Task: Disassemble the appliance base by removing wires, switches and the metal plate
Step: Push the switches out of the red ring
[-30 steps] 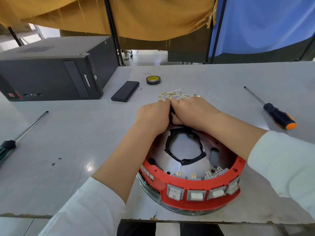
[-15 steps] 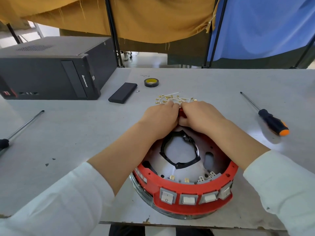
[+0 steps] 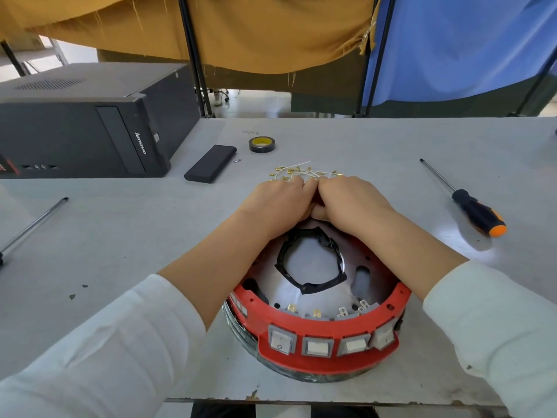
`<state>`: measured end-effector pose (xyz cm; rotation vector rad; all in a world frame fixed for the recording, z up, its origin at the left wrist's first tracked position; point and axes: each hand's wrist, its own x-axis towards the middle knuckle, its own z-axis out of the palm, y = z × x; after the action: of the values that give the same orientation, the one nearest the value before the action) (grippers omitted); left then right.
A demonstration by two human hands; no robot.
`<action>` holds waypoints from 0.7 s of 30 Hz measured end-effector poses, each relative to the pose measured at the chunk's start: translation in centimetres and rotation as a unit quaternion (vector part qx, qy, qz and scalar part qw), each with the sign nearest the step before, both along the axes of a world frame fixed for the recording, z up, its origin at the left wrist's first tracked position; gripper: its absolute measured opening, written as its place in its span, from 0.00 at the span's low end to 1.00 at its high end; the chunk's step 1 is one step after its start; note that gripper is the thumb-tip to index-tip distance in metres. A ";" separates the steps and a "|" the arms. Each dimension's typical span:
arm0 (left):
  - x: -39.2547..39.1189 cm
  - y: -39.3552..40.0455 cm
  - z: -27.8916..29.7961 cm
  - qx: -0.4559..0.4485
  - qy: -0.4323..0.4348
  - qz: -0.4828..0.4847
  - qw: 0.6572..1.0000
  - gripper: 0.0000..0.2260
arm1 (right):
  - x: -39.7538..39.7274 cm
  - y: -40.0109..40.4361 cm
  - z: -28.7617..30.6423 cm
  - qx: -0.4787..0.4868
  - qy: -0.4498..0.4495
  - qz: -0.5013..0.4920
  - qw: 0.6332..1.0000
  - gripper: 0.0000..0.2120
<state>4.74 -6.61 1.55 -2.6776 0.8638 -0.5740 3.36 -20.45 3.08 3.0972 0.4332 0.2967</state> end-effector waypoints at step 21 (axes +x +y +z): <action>-0.4 -0.3 0.3 -0.017 0.003 0.017 1.000 0.12 | 0.0 -0.1 -0.3 0.013 -0.013 -0.004 1.000 0.11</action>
<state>4.33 -6.88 1.90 -2.7195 0.8150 -0.5788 3.32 -20.53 2.83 3.1150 0.4210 0.3437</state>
